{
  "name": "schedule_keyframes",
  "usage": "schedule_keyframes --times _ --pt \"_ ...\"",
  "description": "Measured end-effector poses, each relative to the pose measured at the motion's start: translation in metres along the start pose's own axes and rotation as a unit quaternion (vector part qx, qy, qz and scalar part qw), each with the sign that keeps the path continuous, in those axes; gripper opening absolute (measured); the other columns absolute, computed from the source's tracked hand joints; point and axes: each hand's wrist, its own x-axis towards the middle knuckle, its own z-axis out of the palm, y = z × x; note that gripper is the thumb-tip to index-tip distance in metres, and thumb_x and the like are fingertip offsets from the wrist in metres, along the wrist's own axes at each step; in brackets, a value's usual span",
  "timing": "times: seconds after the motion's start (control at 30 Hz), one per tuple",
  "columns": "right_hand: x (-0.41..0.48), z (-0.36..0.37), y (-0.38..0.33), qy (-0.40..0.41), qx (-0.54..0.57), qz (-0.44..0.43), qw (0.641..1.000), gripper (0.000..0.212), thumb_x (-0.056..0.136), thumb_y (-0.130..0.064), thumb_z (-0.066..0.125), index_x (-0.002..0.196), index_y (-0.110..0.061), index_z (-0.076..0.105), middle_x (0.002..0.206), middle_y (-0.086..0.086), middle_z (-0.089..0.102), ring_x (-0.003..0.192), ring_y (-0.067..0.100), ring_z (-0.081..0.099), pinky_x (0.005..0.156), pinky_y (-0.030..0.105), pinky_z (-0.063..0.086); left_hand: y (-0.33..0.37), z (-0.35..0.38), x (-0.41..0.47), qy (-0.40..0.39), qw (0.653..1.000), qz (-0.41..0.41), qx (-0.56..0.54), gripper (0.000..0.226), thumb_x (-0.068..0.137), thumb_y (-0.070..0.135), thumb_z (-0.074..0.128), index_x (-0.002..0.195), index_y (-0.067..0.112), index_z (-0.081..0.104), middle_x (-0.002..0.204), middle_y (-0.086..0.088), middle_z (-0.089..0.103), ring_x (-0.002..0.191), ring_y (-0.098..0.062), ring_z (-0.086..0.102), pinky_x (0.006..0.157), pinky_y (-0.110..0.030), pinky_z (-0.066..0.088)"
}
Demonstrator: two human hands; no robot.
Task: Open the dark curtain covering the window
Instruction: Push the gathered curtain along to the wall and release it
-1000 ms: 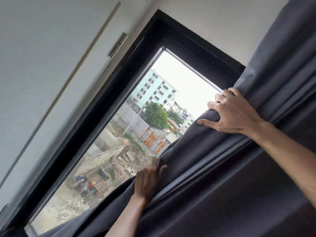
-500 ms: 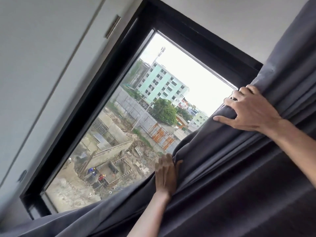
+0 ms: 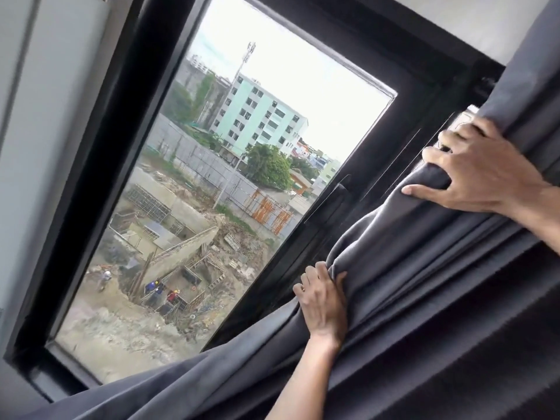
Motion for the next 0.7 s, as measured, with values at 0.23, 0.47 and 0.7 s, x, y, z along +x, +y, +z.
schedule_keyframes --times 0.23,0.47,0.7 --pt "-0.04 0.017 0.018 -0.023 0.011 0.006 1.0 0.077 0.083 -0.078 0.041 0.096 -0.007 0.066 0.095 0.021 0.061 0.094 0.037 0.052 0.104 0.052 0.034 0.024 0.033 -0.028 -0.036 0.999 0.003 -0.032 0.033 0.095 0.045 0.032 0.099 0.016 0.047 0.092 -0.011 0.056 0.08 -0.031 0.054 0.07 -0.044 0.047" --pt "-0.091 0.032 0.037 -0.028 0.016 0.01 0.999 0.083 0.083 -0.081 0.035 0.102 -0.007 0.067 0.1 0.021 0.061 0.097 0.036 0.051 0.108 0.053 0.03 0.053 0.051 -0.067 -0.035 0.999 0.011 -0.035 0.043 0.098 0.05 0.019 0.103 0.017 0.046 0.096 -0.013 0.056 0.085 -0.033 0.053 0.072 -0.046 0.047" --pt "-0.151 0.038 0.062 -0.045 0.041 0.013 0.998 0.089 0.083 -0.087 0.024 0.103 -0.011 0.066 0.102 0.016 0.061 0.099 0.034 0.052 0.108 0.051 0.031 0.087 0.074 -0.113 -0.049 0.999 0.001 -0.02 0.042 0.098 0.048 0.02 0.11 0.017 0.045 0.102 -0.014 0.058 0.092 -0.033 0.053 0.077 -0.047 0.045"
